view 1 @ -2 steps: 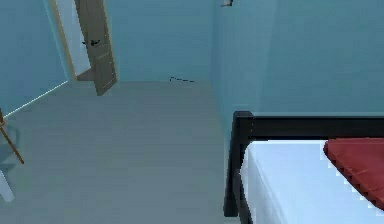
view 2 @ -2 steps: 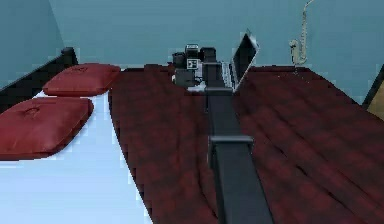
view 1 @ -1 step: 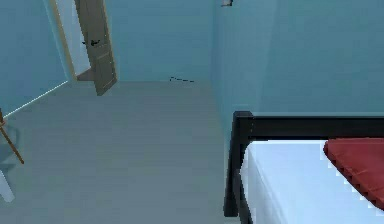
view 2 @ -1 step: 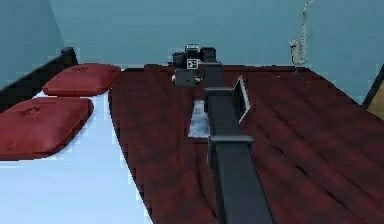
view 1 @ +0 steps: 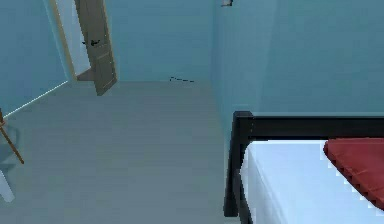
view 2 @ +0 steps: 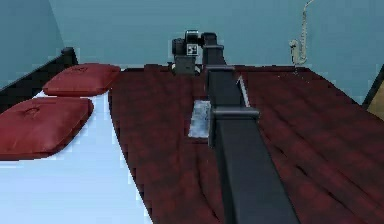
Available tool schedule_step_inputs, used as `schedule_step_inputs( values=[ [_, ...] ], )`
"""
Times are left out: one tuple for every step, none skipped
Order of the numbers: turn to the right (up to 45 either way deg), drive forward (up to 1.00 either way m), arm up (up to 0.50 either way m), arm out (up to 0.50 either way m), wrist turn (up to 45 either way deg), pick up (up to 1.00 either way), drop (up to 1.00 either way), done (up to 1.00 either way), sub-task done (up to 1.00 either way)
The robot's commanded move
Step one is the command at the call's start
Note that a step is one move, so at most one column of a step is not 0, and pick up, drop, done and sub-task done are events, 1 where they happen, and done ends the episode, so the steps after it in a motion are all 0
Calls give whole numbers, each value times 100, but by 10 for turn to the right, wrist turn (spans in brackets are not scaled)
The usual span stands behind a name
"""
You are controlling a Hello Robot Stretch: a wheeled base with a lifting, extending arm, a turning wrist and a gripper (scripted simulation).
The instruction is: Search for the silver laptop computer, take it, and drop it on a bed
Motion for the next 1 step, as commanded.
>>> schedule_step_inputs(
  values=[
    [0, 0, 0, -8, 0, 0, 0, 0, 0]
  ],
)
